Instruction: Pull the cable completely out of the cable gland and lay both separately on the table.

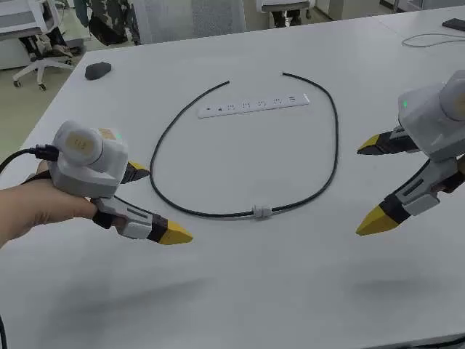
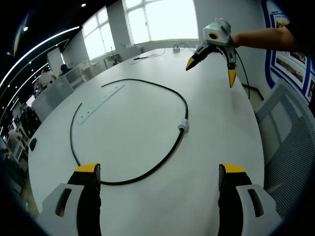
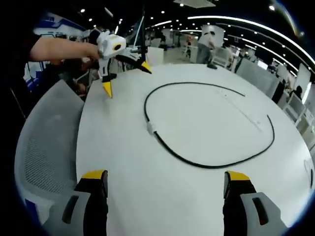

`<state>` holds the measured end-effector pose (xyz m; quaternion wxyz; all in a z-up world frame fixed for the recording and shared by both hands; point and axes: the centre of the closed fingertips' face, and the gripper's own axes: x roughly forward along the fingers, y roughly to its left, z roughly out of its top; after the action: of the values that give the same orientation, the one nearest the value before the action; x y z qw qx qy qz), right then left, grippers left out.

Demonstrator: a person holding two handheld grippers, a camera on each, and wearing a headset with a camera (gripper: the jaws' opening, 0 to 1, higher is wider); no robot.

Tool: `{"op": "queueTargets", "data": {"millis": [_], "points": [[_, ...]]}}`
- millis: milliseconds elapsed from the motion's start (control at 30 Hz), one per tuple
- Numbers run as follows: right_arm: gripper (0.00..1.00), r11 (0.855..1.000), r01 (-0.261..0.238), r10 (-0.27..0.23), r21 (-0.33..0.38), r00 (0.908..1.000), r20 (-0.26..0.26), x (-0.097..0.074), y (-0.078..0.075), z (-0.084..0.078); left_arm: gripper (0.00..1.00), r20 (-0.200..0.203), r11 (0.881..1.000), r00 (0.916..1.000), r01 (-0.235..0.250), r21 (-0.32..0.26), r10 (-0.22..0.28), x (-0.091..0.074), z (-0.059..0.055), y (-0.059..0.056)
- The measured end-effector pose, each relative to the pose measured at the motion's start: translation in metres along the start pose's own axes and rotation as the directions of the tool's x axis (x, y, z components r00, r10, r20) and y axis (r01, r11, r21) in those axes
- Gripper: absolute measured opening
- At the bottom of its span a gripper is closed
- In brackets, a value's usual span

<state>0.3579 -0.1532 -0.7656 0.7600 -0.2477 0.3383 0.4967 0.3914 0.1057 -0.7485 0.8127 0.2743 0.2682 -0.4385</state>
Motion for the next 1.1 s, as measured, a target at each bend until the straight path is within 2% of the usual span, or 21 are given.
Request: {"op": "queueTargets", "data": {"millis": [167,233,267,333,400,467,500,533,700,1100], "points": [[0.99,1.0,0.001,-0.001,0.006,1.0,0.004,0.0,-0.001,-0.001,1.0,0.005,0.999,0.9999,0.014,-0.044,-0.014,0.0,-0.002,-0.003],[0.99,1.0,0.0,0.0,0.016,1.0,0.009,0.0,-0.001,-0.001,1.0,0.027,0.998,0.9994,0.023,-0.053,-0.021,0.001,0.001,-0.007],[0.99,1.0,0.0,-0.001,0.017,1.0,0.01,0.0,-0.001,-0.001,1.0,0.02,0.998,0.9994,0.03,-0.055,-0.029,0.002,0.0,-0.01],[0.99,1.0,0.0,0.0,0.018,1.0,0.009,0.0,-0.002,-0.001,1.0,-0.006,0.999,0.9988,0.048,-0.014,-0.048,0.004,-0.003,-0.015],[0.99,1.0,-0.002,0.002,0.014,0.9999,0.01,0.0,-0.001,0.0,1.0,-0.021,0.999,0.9988,0.045,-0.005,-0.045,0.005,-0.004,-0.014],[0.99,1.0,0.005,-0.005,-0.021,1.0,0.0,0.0,-0.002,-0.001,1.0,-0.005,0.999,0.9988,0.048,-0.014,-0.049,0.004,-0.002,-0.013],[0.99,1.0,0.0,0.0,-0.019,1.0,-0.002,0.001,0.0,-0.001,1.0,0.027,0.995,0.998,0.06,-0.074,-0.058,0.004,0.003,-0.014],[0.99,1.0,-0.006,0.005,-0.015,1.0,-0.004,0.002,0.001,-0.001,1.0,0.044,0.993,0.9971,0.066,-0.102,-0.062,0.003,0.005,-0.014],[0.99,1.0,-0.012,0.011,-0.016,0.9999,-0.006,0.004,0.002,-0.002,1.0,0.066,0.991,0.9962,0.065,-0.115,-0.057,0.001,0.008,-0.008],[0.99,0.999,-0.017,0.018,-0.037,0.9998,0.002,0.012,-0.001,0.006,1.0,0.044,0.992,0.9968,0.07,-0.1,-0.066,0.006,0.003,-0.008]]}}
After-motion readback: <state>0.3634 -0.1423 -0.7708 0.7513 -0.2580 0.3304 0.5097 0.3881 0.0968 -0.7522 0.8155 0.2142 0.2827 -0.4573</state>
